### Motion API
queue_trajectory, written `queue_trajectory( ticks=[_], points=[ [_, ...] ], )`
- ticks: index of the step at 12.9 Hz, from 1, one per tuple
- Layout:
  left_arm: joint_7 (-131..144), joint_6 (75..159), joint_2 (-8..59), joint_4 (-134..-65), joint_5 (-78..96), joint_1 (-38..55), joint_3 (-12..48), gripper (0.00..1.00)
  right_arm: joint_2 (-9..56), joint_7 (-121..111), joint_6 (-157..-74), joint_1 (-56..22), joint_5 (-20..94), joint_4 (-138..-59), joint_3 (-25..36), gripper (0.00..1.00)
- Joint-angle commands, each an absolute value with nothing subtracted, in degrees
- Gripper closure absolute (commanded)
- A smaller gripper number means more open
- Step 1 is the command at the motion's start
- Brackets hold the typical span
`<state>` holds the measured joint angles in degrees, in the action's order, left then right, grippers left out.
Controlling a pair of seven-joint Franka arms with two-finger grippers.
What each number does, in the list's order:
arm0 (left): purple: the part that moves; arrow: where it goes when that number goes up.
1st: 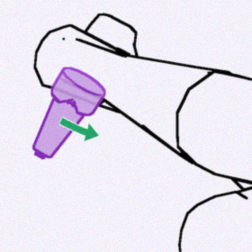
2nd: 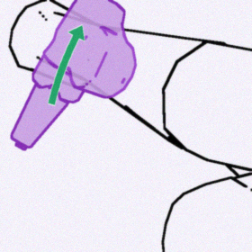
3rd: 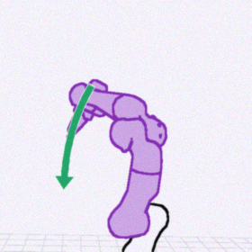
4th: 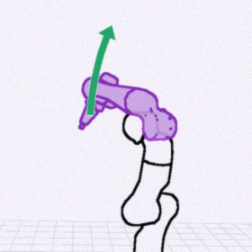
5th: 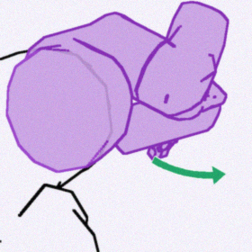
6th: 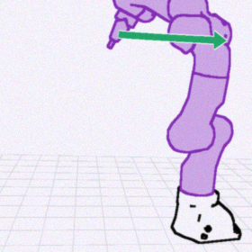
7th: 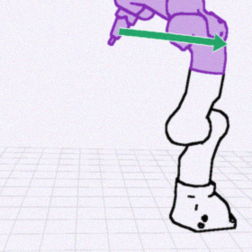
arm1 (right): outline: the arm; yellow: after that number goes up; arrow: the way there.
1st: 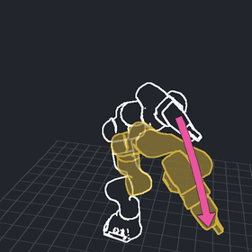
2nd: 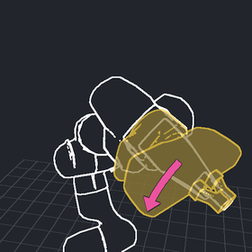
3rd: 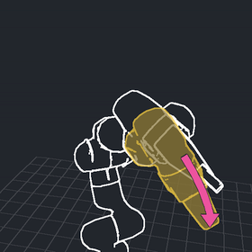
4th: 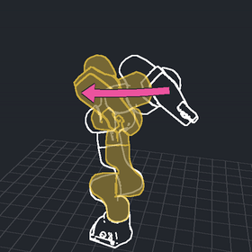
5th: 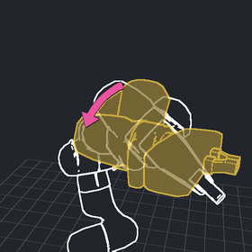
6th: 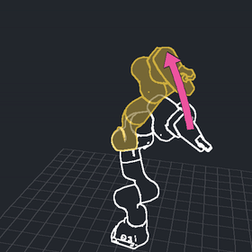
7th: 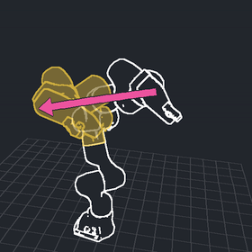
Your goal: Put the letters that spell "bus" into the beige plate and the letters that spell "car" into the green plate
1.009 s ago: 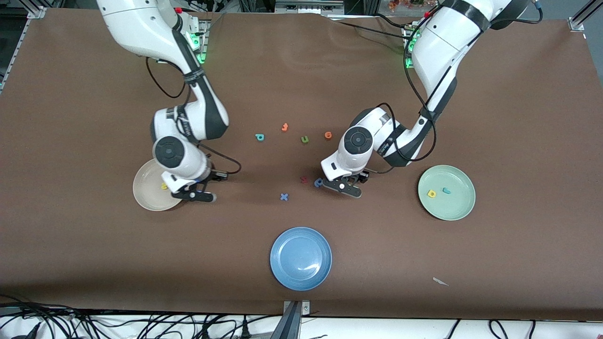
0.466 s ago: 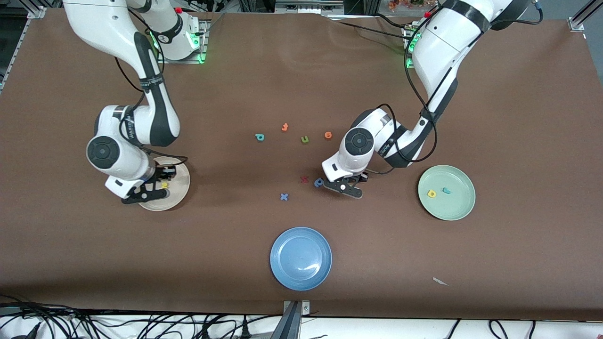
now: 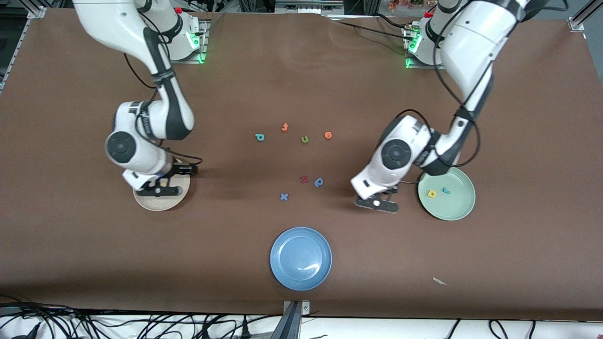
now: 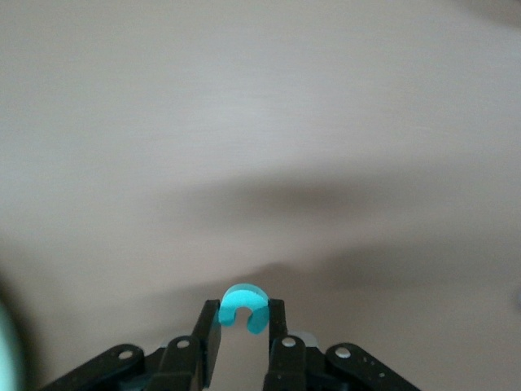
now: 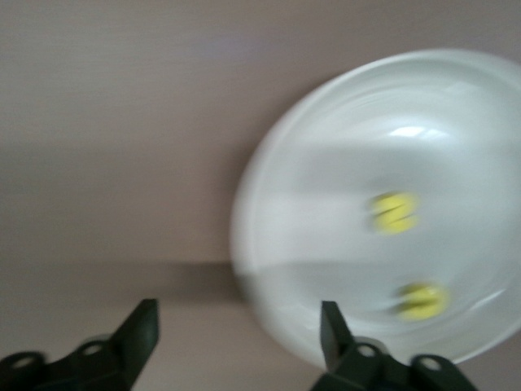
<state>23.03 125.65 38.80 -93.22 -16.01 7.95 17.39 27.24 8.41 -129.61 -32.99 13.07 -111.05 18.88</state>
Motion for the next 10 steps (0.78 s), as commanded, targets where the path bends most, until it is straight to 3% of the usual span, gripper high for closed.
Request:
queue_trajectory(
  ticks=[1, 4, 7, 8, 10],
  points=[
    [22.15, 116.32, 34.82, -94.3, -17.93, 3.09, 18.02, 0.92, 21.72, 21.05, -130.77, -33.05, 13.54, -115.56, 12.94, 0.0],
    [20.84, 113.55, 34.19, -95.97, -17.93, -4.29, 18.1, 0.92, 20.22, 31.52, -140.76, -35.32, 13.27, -122.14, 7.92, 0.0],
    [18.9, 113.55, 35.68, -96.42, -15.31, -9.04, 18.11, 0.87, 20.56, 38.38, -148.17, -41.46, 13.36, -126.2, 7.73, 0.0],
    [18.98, 113.55, 36.38, -96.5, -13.73, -9.84, 18.11, 0.69, 20.91, 40.58, -148.62, -42.88, 13.27, -126.21, 7.73, 0.0],
    [19.34, 113.38, 35.95, -97.29, -10.74, -10.02, 18.11, 0.03, 21.79, 41.75, -148.8, -44.91, 13.36, -126.12, 7.73, 0.0]
  ],
)
